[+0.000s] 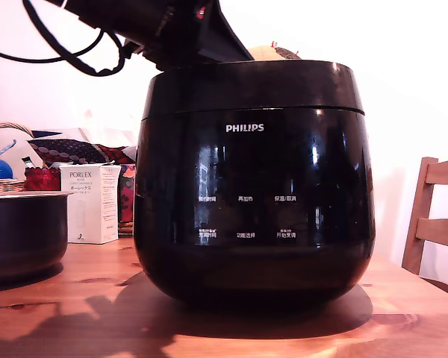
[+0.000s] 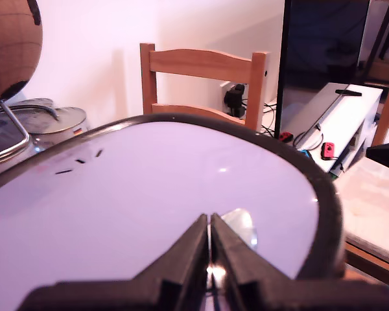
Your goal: Open the rice cooker by pressing the large metal button on the top of its lid with medium force
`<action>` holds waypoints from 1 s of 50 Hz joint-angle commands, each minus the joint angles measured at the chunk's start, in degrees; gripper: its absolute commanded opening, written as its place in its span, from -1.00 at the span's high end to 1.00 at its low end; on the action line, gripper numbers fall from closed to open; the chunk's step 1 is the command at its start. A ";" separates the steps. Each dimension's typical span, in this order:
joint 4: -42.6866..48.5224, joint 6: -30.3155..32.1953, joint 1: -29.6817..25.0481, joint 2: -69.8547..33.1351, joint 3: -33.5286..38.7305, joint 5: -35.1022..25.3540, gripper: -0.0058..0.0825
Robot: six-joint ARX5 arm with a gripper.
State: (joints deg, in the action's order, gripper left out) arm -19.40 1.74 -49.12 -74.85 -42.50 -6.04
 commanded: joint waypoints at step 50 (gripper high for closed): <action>16.20 0.28 0.61 -2.56 1.49 3.89 0.92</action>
State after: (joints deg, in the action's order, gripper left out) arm -8.64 1.74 -48.93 -73.58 -45.52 -2.48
